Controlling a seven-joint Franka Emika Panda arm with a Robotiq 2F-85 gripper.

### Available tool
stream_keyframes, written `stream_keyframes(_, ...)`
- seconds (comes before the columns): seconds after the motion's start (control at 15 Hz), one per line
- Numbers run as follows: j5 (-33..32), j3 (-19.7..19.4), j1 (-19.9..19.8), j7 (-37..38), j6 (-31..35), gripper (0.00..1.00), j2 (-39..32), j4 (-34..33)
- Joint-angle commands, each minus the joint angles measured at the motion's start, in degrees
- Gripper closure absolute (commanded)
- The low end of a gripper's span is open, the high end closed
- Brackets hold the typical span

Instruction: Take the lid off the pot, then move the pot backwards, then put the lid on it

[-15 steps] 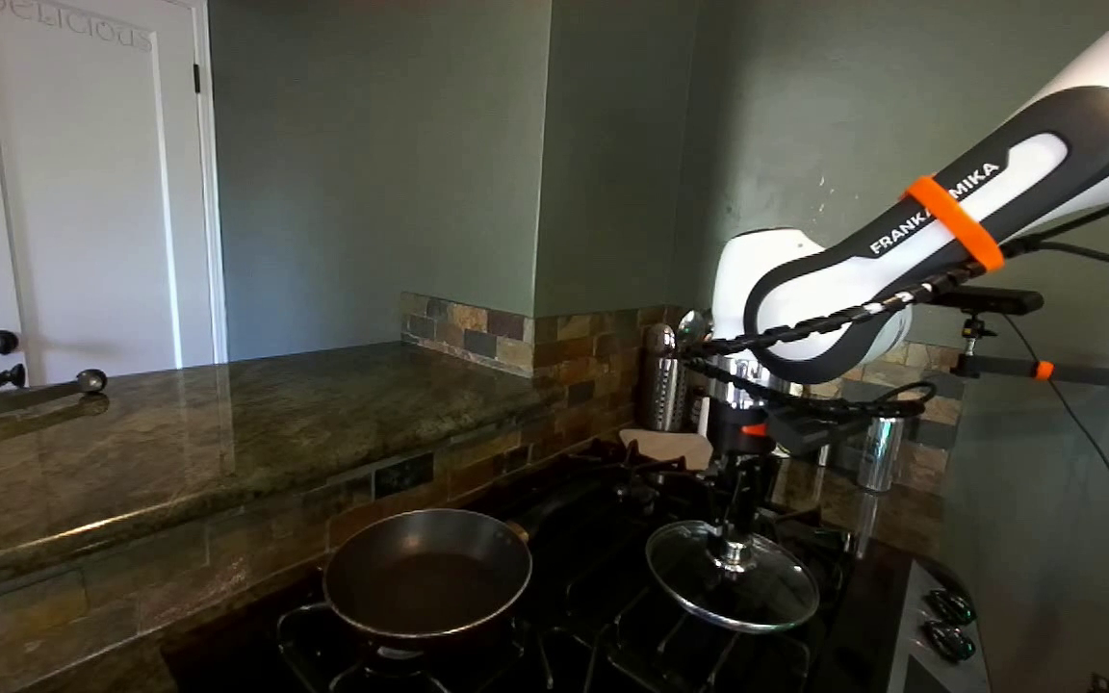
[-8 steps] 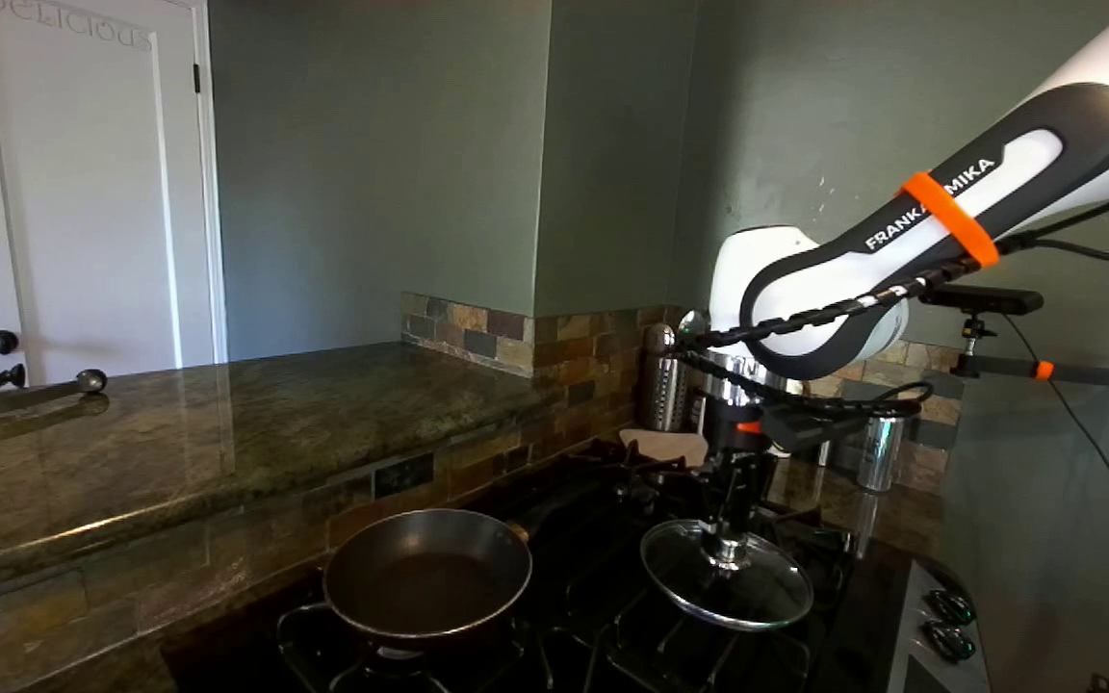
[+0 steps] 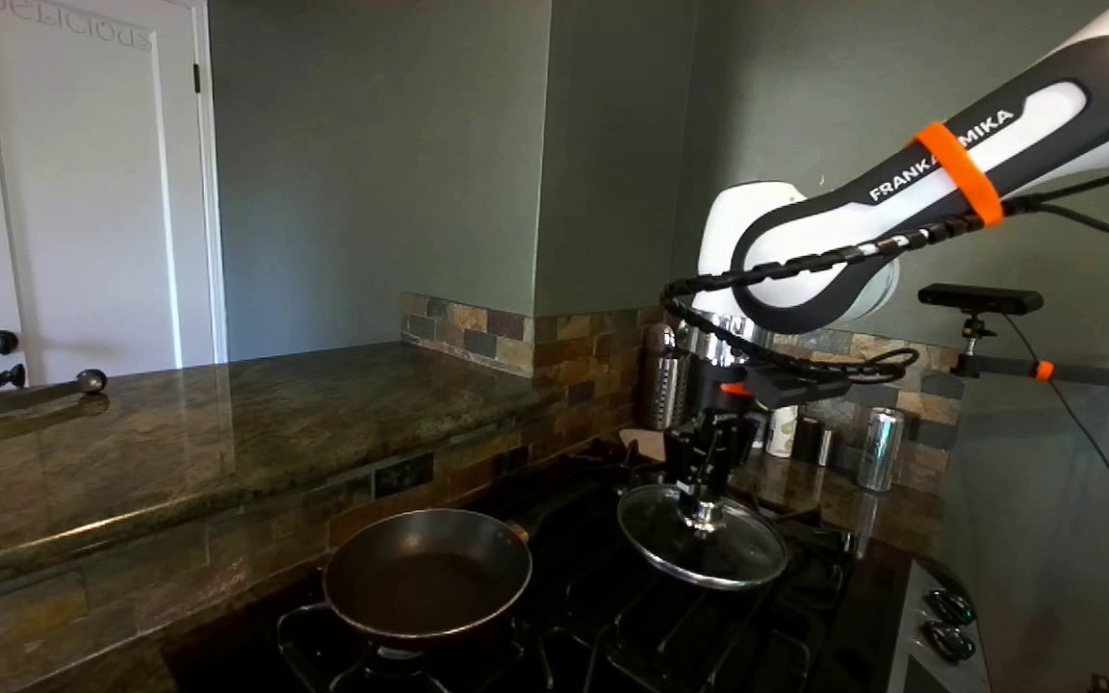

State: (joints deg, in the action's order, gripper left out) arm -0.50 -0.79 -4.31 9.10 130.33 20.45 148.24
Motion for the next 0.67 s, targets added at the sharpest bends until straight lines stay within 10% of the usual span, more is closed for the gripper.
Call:
stream_keyframes(0.0, 1.37, 1.76, 1.68, 2.14, -5.97, 0.77, 1.51, -4.2)
stream_keyframes(0.6, 0.34, 8.72, 5.77, 10.51, -7.29, 0.77, -5.69, -16.3)
